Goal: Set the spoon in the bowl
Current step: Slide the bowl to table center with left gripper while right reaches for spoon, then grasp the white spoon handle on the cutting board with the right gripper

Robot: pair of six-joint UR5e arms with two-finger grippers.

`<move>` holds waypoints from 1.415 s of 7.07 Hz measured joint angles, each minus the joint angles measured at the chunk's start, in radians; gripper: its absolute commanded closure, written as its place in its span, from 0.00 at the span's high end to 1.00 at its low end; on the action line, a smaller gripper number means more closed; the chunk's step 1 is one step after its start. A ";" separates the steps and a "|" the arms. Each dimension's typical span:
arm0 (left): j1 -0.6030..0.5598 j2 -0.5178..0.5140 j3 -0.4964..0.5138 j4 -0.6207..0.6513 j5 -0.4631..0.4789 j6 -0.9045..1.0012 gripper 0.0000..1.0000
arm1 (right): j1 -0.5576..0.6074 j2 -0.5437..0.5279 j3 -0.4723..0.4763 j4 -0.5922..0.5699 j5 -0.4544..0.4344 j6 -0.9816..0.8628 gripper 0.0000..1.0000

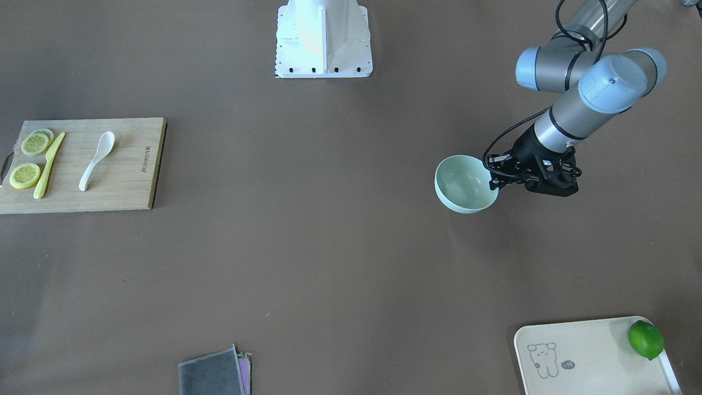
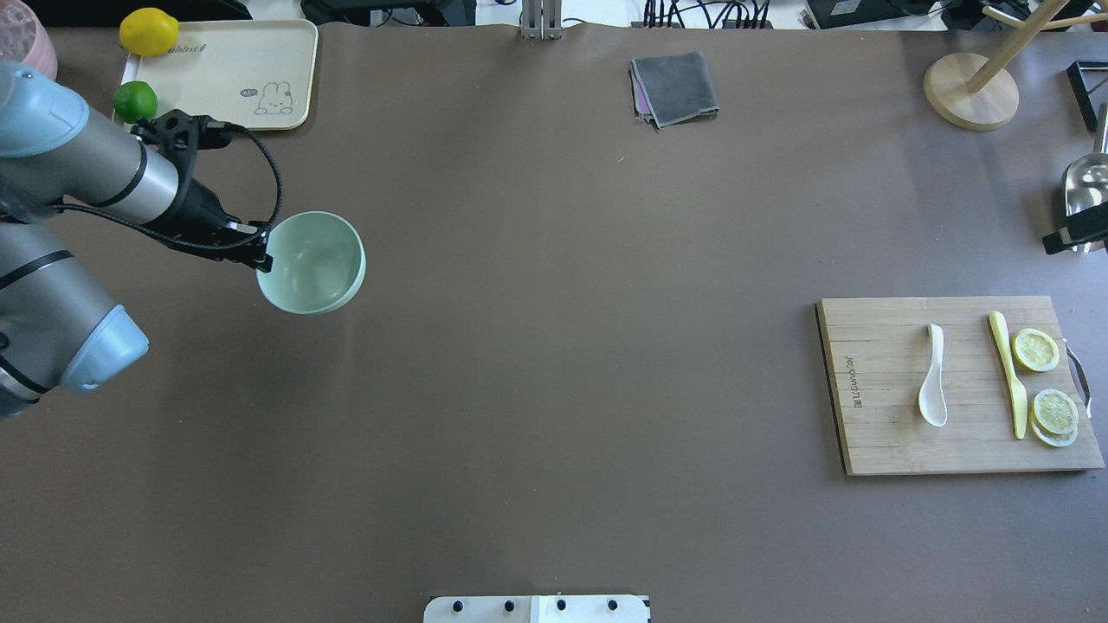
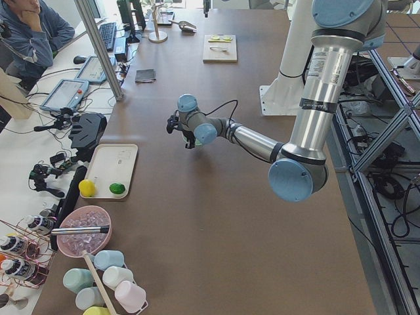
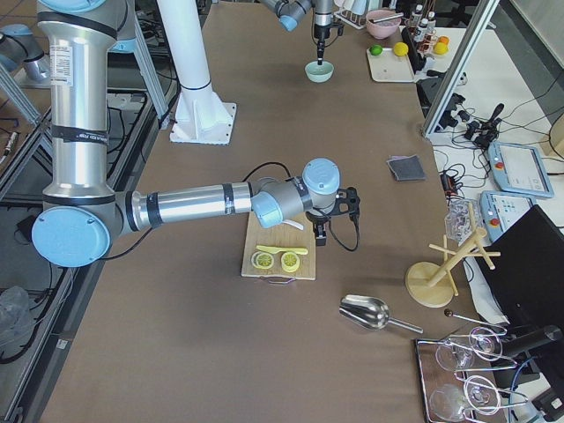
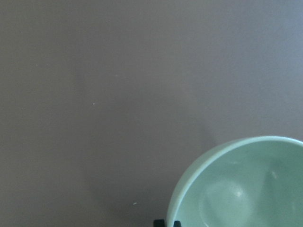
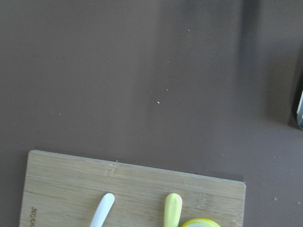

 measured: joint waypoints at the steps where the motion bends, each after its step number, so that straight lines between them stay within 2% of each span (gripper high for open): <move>1: 0.026 -0.074 -0.008 0.061 0.007 -0.081 0.00 | -0.076 0.000 0.001 0.100 -0.055 0.162 0.98; 3: 0.127 -0.223 -0.010 0.192 0.091 -0.215 0.00 | -0.220 -0.011 -0.008 0.214 -0.145 0.365 0.98; 5: 0.257 -0.310 0.018 0.223 0.221 -0.317 0.00 | -0.297 -0.022 -0.046 0.234 -0.159 0.402 0.95; 6: 0.299 -0.351 0.049 0.226 0.264 -0.347 0.00 | -0.319 -0.024 -0.060 0.236 -0.160 0.410 0.88; 8: 0.344 -0.402 0.095 0.227 0.307 -0.390 0.00 | -0.340 -0.025 -0.074 0.237 -0.156 0.449 0.83; 10: 0.368 -0.411 0.106 0.225 0.337 -0.402 0.00 | -0.356 -0.027 -0.077 0.237 -0.157 0.485 0.66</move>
